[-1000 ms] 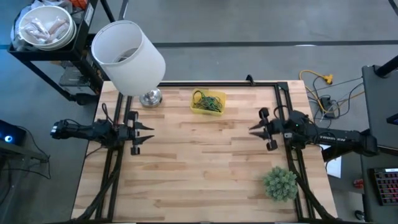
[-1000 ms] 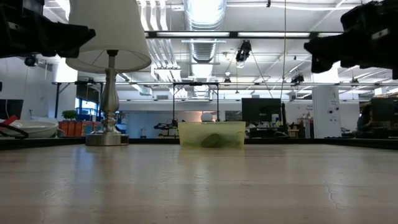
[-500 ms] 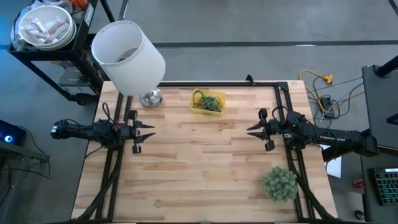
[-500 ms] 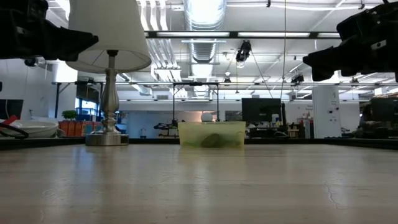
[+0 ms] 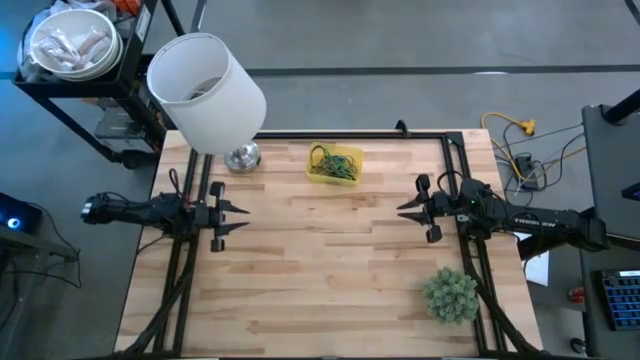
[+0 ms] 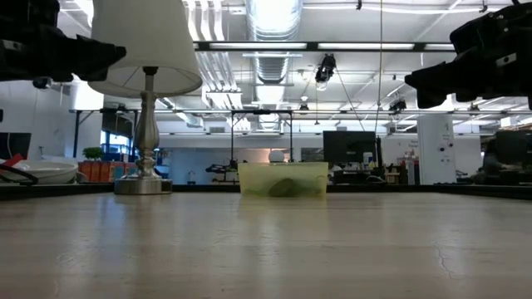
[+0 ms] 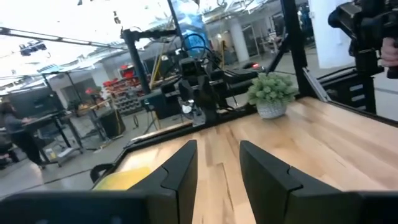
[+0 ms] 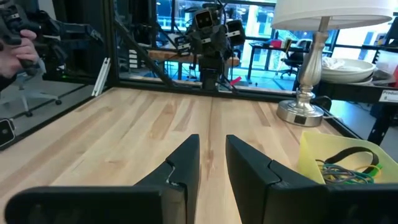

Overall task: Pick and place rubber bands into bin
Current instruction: Return to Home Position

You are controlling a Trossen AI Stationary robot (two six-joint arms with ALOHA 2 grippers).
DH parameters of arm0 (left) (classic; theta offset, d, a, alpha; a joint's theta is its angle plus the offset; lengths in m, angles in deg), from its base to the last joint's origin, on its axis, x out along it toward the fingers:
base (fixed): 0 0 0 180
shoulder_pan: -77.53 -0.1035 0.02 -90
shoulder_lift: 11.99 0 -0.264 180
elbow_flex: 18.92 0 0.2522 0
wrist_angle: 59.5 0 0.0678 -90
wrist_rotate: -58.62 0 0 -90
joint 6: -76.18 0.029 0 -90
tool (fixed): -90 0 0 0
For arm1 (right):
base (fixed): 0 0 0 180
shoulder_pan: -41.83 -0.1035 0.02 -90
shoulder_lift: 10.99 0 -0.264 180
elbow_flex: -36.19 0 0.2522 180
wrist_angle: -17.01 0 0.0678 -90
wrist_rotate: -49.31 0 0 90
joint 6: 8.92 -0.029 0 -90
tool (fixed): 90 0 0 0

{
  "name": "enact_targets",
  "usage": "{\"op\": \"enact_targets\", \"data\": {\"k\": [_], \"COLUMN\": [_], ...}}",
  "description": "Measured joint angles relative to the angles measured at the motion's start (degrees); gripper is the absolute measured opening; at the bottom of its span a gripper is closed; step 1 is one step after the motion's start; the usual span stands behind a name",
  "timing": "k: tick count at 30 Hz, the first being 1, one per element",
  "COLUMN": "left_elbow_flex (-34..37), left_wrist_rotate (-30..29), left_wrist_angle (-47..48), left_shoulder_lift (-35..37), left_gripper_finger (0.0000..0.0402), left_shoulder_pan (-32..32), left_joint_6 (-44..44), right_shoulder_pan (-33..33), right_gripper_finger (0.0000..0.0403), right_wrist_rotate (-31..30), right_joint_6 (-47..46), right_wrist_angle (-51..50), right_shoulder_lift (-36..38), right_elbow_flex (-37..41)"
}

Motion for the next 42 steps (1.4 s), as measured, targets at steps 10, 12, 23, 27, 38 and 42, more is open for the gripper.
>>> {"op": "enact_targets", "data": {"k": [10,12,23,27,38,42], "left_elbow_flex": [0.1,0.5,1.3,1.3,1.4,1.4], "left_wrist_rotate": [4.1,4.0,1.0,0.6,-0.3,-0.6], "left_wrist_angle": [2.3,2.3,1.3,1.3,1.0,-0.4], "left_shoulder_lift": [0.0,-0.3,-0.7,-1.5,-6.8,-7.5], "left_gripper_finger": [0.0105,0.0105,0.0105,0.0105,0.0105,0.0105], "left_shoulder_pan": [-3.8,-3.9,-4.4,-4.4,-4.4,-4.4], "left_joint_6": [1.9,2.6,1.0,-0.5,-0.1,1.4], "right_shoulder_pan": [0.0,0.0,0.0,0.0,0.0,0.0], "right_gripper_finger": [0.0073,0.0073,0.0073,0.0073,0.0073,0.0073], "right_wrist_rotate": [0.0,0.0,0.0,0.0,0.1,2.6], "right_joint_6": [0.4,0.6,-0.7,-0.7,0.4,3.7], "right_wrist_angle": [0.0,0.0,0.0,0.0,-1.4,-1.0], "right_shoulder_lift": [0.0,0.0,0.0,0.0,0.0,0.1], "right_elbow_flex": [0.0,0.0,0.0,0.0,0.0,0.0]}}
